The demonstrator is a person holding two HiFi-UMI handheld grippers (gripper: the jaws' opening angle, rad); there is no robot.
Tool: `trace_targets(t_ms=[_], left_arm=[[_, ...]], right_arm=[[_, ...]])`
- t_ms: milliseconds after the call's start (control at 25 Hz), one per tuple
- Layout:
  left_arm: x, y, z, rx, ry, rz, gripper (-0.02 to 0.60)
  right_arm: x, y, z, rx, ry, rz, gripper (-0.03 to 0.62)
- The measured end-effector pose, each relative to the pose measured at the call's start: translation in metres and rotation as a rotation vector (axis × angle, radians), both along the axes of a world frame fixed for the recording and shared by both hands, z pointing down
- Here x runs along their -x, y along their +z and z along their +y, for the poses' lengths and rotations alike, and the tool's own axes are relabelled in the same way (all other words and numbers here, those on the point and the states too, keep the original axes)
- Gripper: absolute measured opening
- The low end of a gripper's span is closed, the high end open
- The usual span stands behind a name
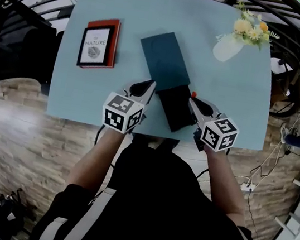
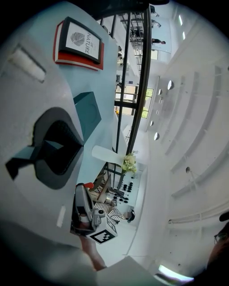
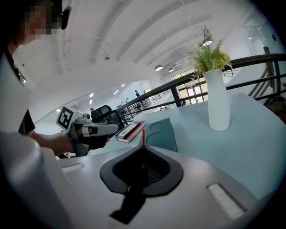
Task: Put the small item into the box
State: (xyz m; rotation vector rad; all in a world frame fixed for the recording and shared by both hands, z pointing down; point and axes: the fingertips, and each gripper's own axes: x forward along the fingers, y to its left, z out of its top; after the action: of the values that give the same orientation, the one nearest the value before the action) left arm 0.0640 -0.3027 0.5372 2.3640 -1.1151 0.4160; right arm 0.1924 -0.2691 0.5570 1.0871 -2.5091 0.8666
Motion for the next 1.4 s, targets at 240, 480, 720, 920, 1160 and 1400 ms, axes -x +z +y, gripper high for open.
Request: trace_targets(t_ms=[240, 480, 720, 920, 1160, 1400], left_arm=[[0.019, 0.014, -0.002, 0.027, 0.009, 0.01, 0.008], [0.027, 0.018, 0.001, 0.036, 0.023, 0.031, 0.008], [0.037, 0.022, 0.0, 0.045, 0.02, 0.043, 0.008], [0.038, 0.025, 0.001, 0.053, 0.023, 0.05, 0.008], [0.042, 0.029, 0.002, 0.061, 0.023, 0.047, 0.008], [0.038, 0.027, 0.001, 0.061, 0.021, 0.051, 0.008]], right_arm=[[0.029, 0.031, -0.005, 0.046, -0.038, 0.066, 0.014], [0.044, 0.063, -0.001, 0.114, -0.072, 0.145, 0.014], [0.046, 0.093, 0.004, 0.171, -0.098, 0.271, 0.014], [0.047, 0.109, 0.01, 0.21, -0.104, 0.321, 0.014], [0.049, 0.128, 0.015, 0.247, -0.143, 0.387, 0.014], [0.051, 0.141, 0.02, 0.293, -0.179, 0.448, 0.014]])
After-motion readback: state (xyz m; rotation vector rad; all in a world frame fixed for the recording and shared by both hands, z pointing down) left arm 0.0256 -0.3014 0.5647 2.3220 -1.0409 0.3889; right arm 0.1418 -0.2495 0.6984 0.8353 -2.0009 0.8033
